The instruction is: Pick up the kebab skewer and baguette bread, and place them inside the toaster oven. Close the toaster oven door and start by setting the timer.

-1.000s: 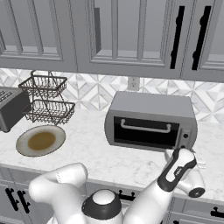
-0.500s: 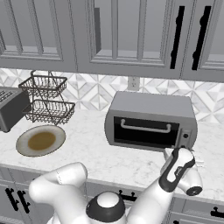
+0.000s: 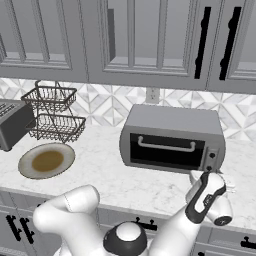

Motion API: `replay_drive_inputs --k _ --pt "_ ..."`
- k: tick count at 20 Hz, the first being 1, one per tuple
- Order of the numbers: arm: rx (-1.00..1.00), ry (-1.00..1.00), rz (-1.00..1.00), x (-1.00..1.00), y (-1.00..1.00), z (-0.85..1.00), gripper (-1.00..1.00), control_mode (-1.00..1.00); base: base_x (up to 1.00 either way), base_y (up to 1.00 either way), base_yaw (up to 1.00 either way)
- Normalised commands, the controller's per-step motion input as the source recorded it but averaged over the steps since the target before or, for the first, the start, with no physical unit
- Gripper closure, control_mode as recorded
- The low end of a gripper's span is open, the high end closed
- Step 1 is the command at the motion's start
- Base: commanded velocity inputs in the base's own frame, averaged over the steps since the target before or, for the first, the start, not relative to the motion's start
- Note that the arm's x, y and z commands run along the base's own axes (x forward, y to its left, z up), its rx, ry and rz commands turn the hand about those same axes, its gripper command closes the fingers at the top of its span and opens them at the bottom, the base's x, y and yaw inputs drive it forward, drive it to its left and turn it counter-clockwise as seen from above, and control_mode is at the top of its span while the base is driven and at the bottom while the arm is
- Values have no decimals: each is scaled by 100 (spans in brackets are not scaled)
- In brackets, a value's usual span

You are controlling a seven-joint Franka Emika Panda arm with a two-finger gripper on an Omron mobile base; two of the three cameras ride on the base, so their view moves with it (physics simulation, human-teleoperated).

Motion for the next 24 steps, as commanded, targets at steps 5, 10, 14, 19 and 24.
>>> replay_drive_inputs --k 5,10,14,19,24 --pt "0 -7 0 9 -9 0 -100 -100 0 0 0" --pt "0 -6 -1 0 2 0 -100 -100 0 0 0" --pt "-1 -5 -1 8 3 4 -100 -100 0 0 0" --pt "-1 -4 -2 10 0 10 -100 -100 0 0 0" --pt "-1 -4 -1 15 0 12 -100 -100 0 0 0"
